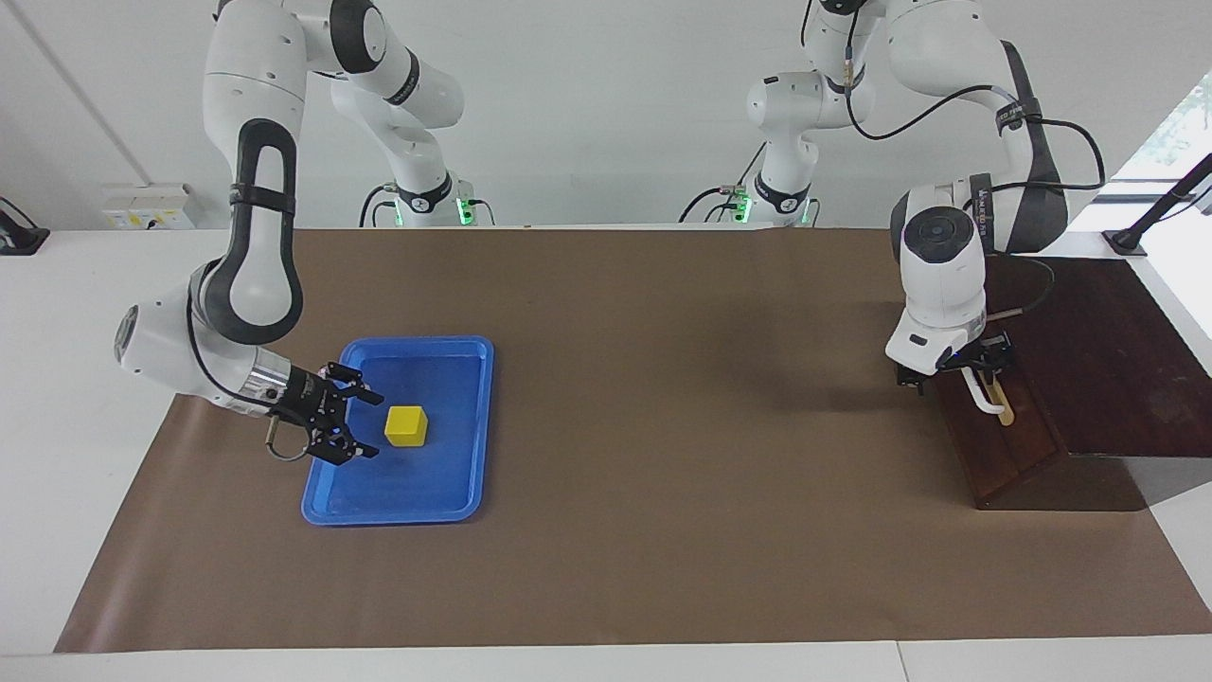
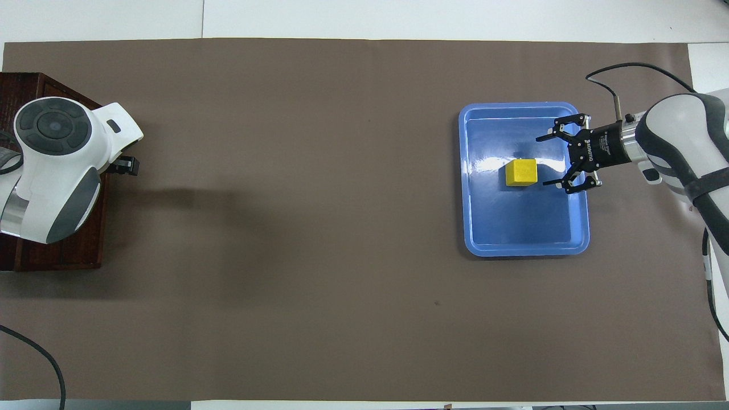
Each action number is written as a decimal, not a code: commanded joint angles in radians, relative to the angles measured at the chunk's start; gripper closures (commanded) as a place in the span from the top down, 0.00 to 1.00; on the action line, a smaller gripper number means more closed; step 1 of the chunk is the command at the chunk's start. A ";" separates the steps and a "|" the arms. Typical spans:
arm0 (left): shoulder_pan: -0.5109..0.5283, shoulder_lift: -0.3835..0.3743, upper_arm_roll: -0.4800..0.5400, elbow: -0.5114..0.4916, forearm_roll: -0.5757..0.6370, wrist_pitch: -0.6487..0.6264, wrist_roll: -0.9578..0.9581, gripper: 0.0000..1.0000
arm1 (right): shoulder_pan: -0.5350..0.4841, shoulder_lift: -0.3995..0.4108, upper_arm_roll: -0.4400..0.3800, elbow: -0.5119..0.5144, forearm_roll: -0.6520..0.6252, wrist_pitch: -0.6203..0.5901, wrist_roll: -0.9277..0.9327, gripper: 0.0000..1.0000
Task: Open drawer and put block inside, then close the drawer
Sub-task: 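Lower the right gripper and close it on the yellow cube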
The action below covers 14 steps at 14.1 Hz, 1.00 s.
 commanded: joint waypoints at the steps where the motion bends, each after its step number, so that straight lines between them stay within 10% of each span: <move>1: -0.008 0.011 0.005 -0.008 0.026 0.021 -0.020 1.00 | 0.004 -0.015 0.000 -0.041 0.034 0.027 0.032 1.00; 14: -0.098 0.050 0.001 0.013 -0.080 0.044 -0.214 1.00 | 0.030 -0.040 0.000 -0.140 0.055 0.099 0.038 1.00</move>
